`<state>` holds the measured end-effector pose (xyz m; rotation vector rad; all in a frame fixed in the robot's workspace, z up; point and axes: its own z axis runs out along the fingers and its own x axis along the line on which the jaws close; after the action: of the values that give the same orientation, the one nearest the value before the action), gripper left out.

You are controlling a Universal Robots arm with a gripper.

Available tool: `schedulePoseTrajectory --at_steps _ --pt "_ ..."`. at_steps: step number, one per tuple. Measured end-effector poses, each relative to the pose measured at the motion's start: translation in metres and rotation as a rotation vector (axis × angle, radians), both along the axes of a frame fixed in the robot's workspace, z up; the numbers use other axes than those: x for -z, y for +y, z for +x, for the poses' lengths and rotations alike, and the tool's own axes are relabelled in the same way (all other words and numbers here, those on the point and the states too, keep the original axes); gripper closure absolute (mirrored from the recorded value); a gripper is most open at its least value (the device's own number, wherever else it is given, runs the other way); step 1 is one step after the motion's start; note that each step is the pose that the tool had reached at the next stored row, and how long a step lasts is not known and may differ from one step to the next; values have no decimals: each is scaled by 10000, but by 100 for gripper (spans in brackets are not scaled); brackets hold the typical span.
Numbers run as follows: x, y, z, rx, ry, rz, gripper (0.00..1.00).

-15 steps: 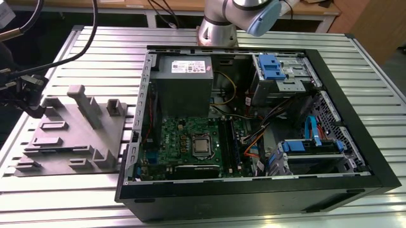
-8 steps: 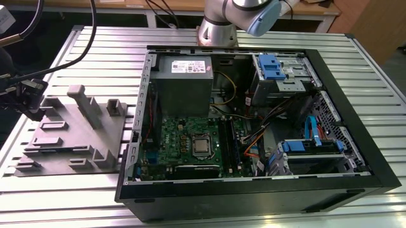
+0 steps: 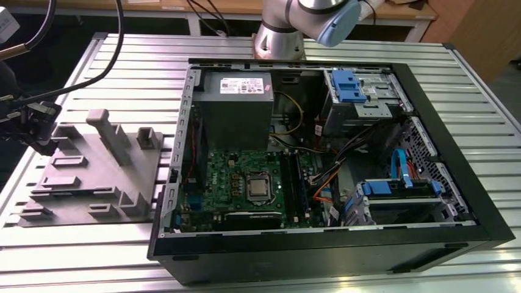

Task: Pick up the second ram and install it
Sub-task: 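Pick up the second ram and move it above second insertion slot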

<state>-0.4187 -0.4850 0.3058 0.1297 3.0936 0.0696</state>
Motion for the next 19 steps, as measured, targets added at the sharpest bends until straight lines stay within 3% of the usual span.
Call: schedulePoseTrajectory --at_steps 7,19 --pt "2 0 1 -190 2 5 90" --pt "25 0 -1 -1882 -1 5 90"
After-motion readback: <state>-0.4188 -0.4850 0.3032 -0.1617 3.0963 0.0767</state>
